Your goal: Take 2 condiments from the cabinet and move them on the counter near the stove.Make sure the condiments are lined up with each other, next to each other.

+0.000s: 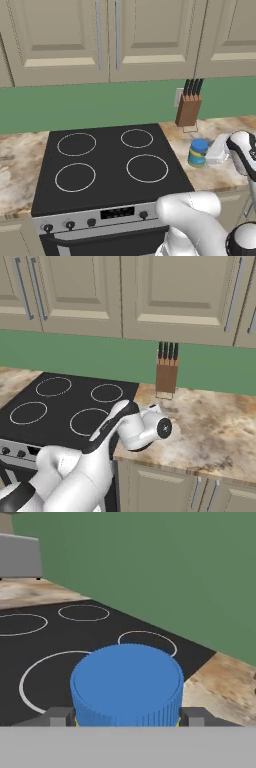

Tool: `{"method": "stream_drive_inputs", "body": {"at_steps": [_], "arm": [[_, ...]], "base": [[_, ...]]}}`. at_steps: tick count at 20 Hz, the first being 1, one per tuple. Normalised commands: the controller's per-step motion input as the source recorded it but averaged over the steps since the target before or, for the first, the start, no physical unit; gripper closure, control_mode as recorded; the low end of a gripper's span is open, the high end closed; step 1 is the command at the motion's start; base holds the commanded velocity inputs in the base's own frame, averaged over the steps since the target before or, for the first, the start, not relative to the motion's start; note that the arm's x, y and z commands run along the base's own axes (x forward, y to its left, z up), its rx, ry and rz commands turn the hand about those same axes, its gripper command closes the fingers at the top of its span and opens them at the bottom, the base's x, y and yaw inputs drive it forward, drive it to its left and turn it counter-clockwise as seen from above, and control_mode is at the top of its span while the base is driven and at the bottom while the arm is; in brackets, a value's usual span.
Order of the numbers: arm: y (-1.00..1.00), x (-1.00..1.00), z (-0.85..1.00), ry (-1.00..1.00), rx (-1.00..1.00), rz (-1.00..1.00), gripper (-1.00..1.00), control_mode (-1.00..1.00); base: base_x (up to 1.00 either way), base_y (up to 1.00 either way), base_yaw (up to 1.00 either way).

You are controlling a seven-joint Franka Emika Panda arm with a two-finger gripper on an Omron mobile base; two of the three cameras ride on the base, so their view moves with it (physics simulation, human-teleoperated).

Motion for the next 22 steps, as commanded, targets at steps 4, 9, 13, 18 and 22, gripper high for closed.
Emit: {"method": "stream_drive_inputs", "body": {"at_steps": [4, 9, 13, 18, 22], "arm": [[-0.09, 0.31, -0.34, 0.02, 0.01, 0.00, 1.00, -1.00], [-0.07, 0.28, -0.36, 0.01, 0.00, 0.00, 1.00, -1.00], [-0.09, 0.26, -0.31, 0.06, 0.00, 0.00, 1.00, -1.00], [-0.04, 0.18, -0.29, 0.07, 0.00, 0.00, 1.00, -1.00], [-0.05, 0.05, -0.25, 0.01, 0.00, 0.00, 1.00, -1.00]], "base": [[0.00, 0.00, 0.00], [0.00, 0.00, 0.00], [0.00, 0.00, 0.00], [0.00, 0.00, 0.00], [0.00, 0.00, 0.00]]}}
